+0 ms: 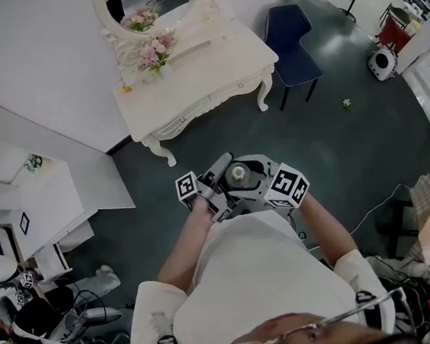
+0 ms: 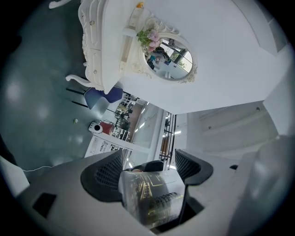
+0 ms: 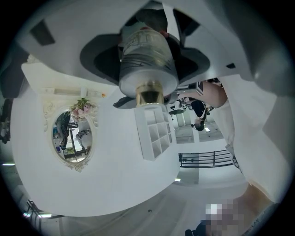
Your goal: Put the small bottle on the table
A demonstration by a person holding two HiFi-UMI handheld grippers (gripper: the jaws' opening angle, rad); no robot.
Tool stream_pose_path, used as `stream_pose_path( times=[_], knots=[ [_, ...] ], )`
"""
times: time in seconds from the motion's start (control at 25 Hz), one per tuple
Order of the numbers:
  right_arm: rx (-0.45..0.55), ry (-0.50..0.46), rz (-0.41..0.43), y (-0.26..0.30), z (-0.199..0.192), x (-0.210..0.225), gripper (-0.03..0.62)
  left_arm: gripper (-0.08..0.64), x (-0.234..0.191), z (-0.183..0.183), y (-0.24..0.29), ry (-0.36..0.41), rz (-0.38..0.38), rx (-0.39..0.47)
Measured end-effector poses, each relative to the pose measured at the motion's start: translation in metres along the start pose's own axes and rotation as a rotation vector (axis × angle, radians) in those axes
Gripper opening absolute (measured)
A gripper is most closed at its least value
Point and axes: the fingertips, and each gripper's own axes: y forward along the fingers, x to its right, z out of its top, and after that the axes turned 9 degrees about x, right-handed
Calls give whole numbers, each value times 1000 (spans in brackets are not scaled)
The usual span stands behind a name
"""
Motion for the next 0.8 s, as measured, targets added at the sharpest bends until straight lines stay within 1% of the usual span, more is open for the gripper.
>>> stream_pose_path(
  times=[0.16,0.32,0.8],
  knots=[
    [-1,8,-12,13,5,20,345,351,3,21,10,-12,6,-10],
    [2,22,-30,32,13,47,345,351,10,49,25,-23,18,-24],
    [-12,40,-78,117,35,132,345,351,36,161,57,-38,57,-70]
  ],
)
